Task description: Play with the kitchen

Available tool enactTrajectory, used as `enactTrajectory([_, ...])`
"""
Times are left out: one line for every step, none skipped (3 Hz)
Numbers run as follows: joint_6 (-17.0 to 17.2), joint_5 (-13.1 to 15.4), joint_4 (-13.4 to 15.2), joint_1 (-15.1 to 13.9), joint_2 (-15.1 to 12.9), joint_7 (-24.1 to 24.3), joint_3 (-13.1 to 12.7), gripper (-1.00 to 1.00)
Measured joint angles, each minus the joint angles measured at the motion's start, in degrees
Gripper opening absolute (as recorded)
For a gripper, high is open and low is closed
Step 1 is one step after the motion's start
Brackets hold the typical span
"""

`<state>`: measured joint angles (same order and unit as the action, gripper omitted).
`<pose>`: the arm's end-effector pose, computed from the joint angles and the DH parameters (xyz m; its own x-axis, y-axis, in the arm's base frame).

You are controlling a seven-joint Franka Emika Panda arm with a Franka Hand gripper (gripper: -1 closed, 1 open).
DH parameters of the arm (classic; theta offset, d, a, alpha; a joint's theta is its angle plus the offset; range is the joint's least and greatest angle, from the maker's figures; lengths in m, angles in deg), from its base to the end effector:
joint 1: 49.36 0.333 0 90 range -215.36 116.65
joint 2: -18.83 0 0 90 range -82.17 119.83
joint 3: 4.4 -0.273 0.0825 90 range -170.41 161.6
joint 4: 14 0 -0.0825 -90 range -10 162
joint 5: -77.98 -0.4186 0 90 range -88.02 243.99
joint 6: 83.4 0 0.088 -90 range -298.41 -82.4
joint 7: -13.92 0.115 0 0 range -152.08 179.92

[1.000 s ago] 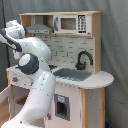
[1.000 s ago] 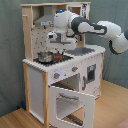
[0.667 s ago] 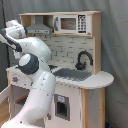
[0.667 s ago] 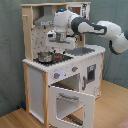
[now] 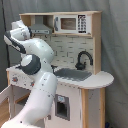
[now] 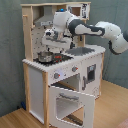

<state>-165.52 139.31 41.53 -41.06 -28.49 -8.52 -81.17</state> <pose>0.4956 0.5130 0.5595 0.1030 0.9945 0.0169 0.9610 -0.1039 0.2565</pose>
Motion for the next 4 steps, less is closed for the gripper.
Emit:
enactTrajectory([-5.1,0.0,0.0,0.4,-2.2,-1.6,1.3,1.00])
enactTrajectory([-6.1,0.0,0.0,0.7,-3.7,-1.4,1.8,1.00])
enactTrajectory([-6.1,0.0,0.0,0.7,-3.8,-1.4,1.8,-1.00])
enactTrajectory([-2.2,0.0,-1.0,1.0,-1.6,3.3,-0.5,-1.00])
